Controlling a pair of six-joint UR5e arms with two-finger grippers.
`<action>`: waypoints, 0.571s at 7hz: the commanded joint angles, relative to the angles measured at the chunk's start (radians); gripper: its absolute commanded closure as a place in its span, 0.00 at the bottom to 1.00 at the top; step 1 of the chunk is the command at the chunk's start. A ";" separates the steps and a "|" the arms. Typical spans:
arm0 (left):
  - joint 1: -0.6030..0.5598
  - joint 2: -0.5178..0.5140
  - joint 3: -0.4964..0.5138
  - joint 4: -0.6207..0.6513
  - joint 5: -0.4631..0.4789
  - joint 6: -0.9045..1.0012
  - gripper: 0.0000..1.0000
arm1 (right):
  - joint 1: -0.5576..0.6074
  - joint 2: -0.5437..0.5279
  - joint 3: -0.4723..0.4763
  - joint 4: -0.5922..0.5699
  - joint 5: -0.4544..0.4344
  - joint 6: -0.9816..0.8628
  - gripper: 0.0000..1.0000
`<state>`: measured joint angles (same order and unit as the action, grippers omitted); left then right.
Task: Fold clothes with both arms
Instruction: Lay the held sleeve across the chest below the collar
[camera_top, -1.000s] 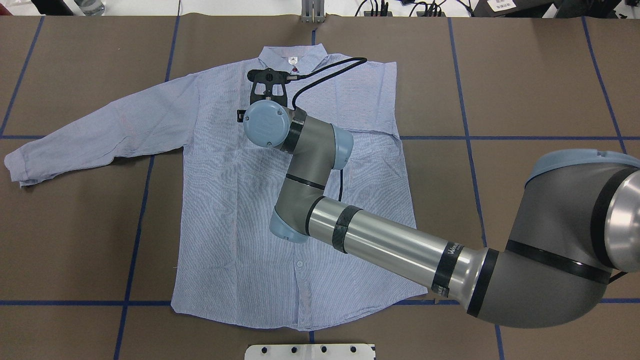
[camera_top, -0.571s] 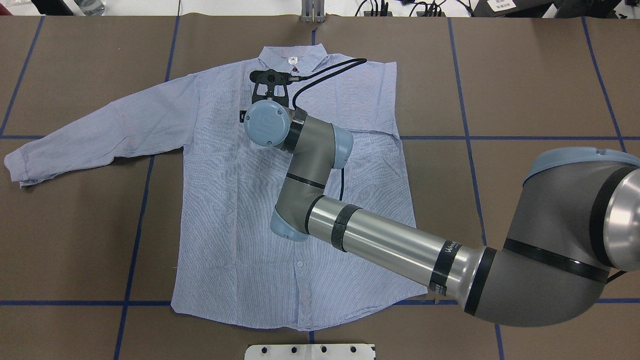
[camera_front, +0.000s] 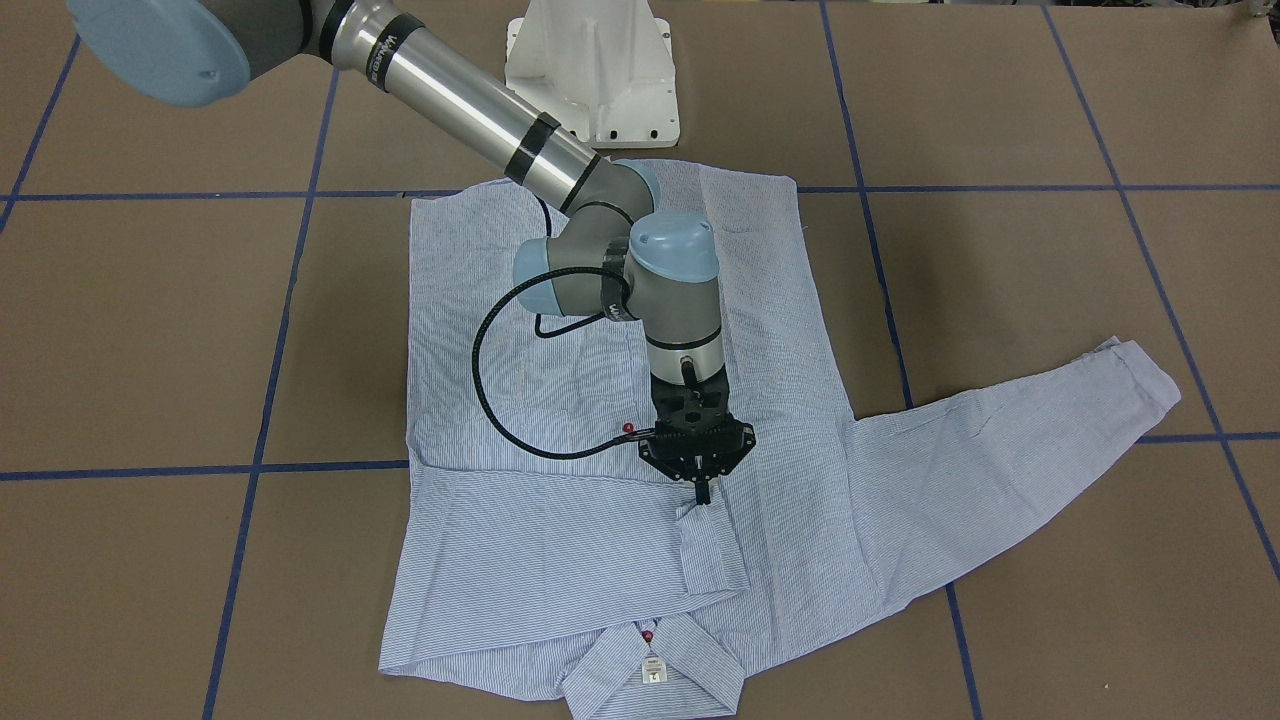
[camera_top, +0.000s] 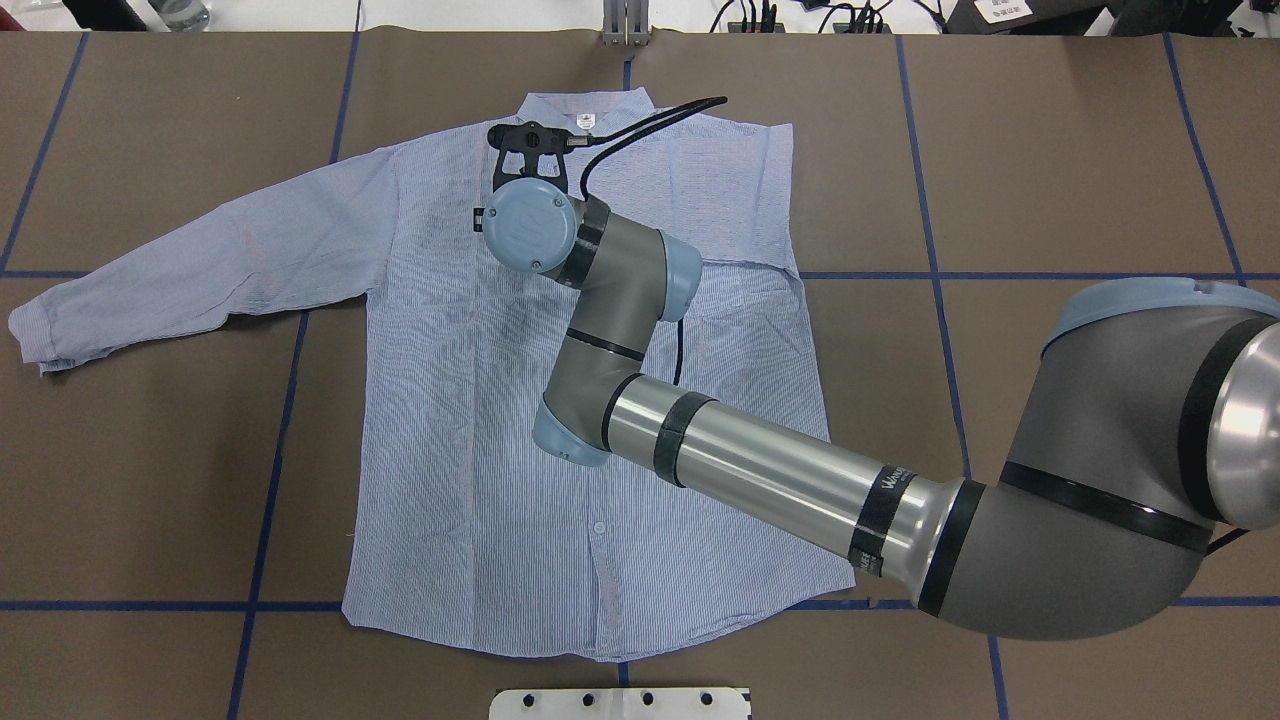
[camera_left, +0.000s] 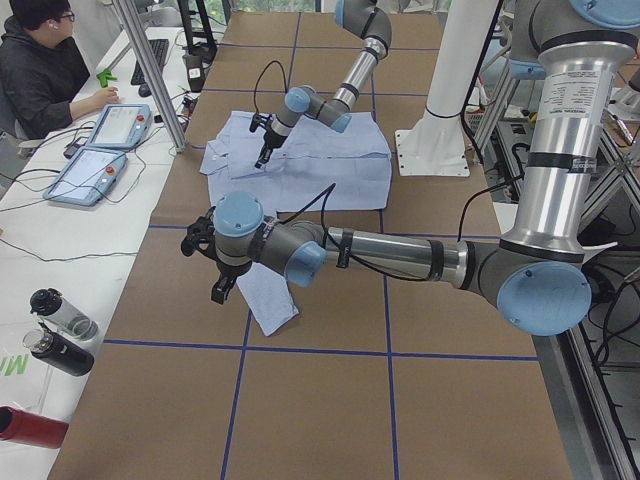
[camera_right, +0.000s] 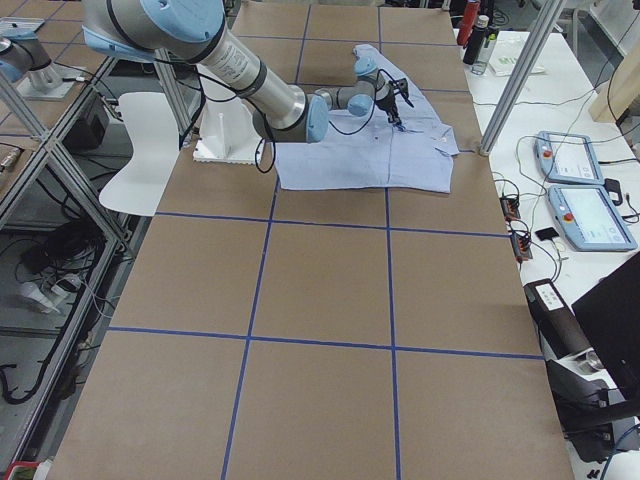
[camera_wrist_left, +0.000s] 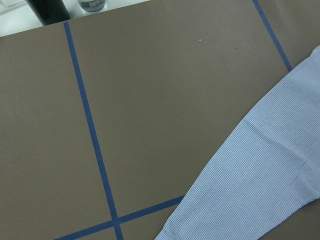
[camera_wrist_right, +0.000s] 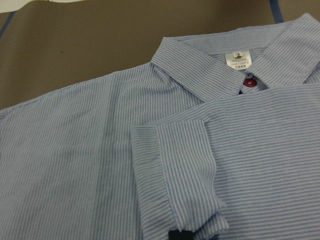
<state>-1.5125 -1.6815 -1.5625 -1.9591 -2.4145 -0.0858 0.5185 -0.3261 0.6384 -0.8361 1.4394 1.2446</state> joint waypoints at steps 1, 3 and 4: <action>0.000 0.000 0.004 -0.003 0.000 0.000 0.00 | 0.011 0.010 0.000 0.002 0.010 -0.013 1.00; 0.000 0.000 0.005 -0.003 0.000 0.000 0.00 | 0.015 0.012 0.000 0.000 0.009 -0.116 1.00; 0.000 -0.006 0.012 -0.004 0.000 -0.002 0.00 | 0.011 0.019 0.000 -0.001 0.010 -0.155 1.00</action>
<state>-1.5125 -1.6826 -1.5561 -1.9623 -2.4145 -0.0862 0.5319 -0.3134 0.6381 -0.8362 1.4487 1.1515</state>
